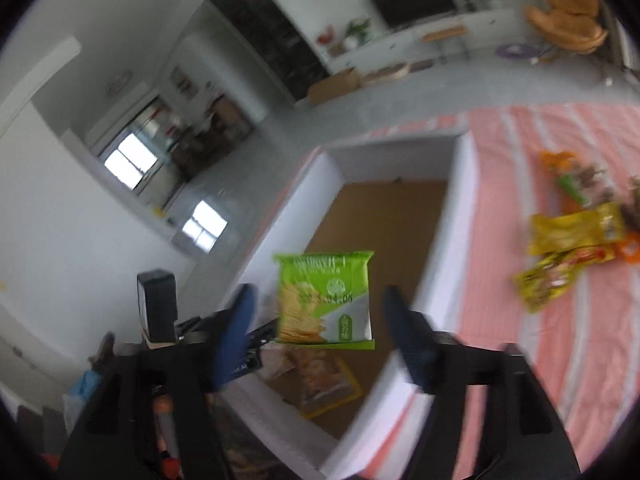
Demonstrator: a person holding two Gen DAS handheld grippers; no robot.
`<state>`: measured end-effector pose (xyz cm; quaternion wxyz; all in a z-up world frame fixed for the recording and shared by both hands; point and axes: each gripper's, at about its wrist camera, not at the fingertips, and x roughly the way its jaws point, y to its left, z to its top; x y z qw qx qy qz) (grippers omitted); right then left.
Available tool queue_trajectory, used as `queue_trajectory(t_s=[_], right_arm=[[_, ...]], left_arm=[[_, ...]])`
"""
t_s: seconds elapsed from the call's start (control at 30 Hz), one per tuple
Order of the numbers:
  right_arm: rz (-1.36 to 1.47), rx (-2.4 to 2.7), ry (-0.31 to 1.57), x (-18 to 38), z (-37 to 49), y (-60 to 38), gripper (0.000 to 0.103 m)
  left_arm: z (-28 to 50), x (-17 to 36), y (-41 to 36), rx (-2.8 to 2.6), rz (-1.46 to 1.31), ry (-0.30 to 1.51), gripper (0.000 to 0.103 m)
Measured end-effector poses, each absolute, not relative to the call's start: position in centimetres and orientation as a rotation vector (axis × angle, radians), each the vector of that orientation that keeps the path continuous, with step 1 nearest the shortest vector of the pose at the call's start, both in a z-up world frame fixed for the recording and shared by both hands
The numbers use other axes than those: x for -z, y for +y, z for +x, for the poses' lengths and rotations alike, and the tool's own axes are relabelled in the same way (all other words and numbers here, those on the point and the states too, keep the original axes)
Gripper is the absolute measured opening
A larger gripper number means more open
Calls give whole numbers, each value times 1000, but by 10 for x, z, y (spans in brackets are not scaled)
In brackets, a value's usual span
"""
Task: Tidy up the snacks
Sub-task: 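Drop the cake bag into the box with the left tool while the right tool carries the cracker packet there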
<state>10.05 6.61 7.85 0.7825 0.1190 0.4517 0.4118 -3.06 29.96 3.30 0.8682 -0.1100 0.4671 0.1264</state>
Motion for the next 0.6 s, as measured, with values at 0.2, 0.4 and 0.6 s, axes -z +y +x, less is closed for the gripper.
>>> queue_trajectory(t_s=[0.2, 0.4, 0.6], right_arm=[[276, -754, 979, -34, 111, 32, 79], [181, -220, 930, 27, 128, -83, 79], [196, 95, 987, 89, 130, -182, 79]], left_arm=[[-27, -44, 287, -253, -292, 875, 99], [-3, -66, 200, 1, -280, 816, 99], [28, -57, 54, 317, -151, 917, 99]])
